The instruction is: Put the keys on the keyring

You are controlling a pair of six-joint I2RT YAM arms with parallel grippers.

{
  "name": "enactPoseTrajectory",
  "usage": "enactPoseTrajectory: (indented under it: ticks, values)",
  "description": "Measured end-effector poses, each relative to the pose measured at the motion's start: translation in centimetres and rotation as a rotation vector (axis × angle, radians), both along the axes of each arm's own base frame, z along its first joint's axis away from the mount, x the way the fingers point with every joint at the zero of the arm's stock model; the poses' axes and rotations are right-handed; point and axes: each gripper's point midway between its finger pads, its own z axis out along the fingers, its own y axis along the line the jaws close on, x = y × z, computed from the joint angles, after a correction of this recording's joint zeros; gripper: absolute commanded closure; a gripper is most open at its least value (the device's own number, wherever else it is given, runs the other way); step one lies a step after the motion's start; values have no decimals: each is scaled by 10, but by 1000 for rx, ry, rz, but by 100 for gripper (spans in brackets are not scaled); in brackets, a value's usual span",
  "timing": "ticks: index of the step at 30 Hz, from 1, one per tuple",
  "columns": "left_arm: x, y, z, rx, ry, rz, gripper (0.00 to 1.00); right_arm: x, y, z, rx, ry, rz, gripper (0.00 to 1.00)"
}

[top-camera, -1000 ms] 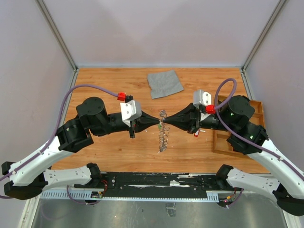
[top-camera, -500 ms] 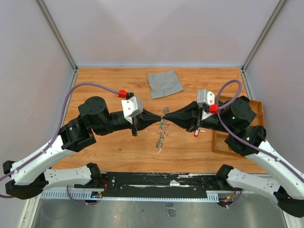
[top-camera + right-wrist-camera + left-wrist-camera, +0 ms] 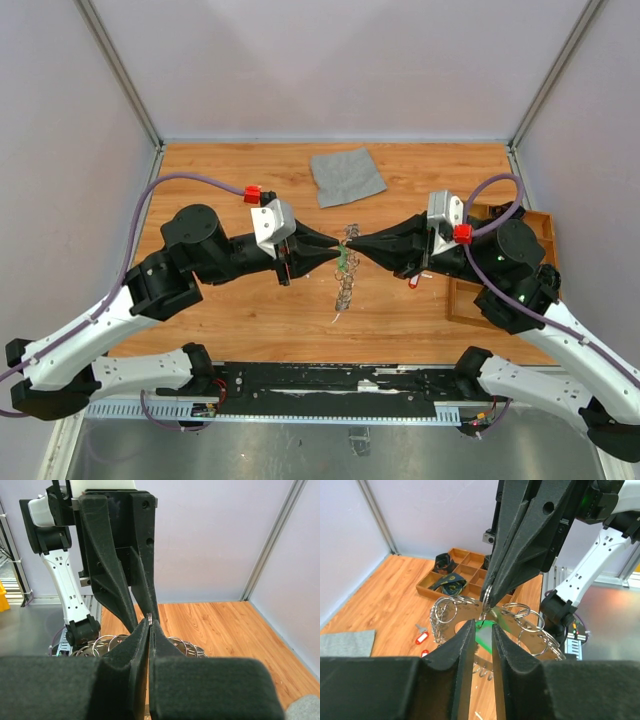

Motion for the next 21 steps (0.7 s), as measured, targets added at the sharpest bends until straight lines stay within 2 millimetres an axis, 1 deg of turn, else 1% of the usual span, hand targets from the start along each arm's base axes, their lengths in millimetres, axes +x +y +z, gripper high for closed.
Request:
enactPoseTrajectory:
  ticks: [5, 10, 14, 21]
  values:
    - [-5, 4, 8, -45, -5, -8, 71, -9, -3, 3, 4, -26, 31, 99]
    - [-14, 9, 22, -112, -18, -38, 68, -16, -2, 3, -2, -40, 71, 99]
    - [-21, 9, 31, -152, -28, -74, 67, -21, -2, 6, -1, -51, 92, 99]
    - [-27, 3, 29, -154, -27, -122, 67, -26, -3, 9, 4, -66, 118, 100]
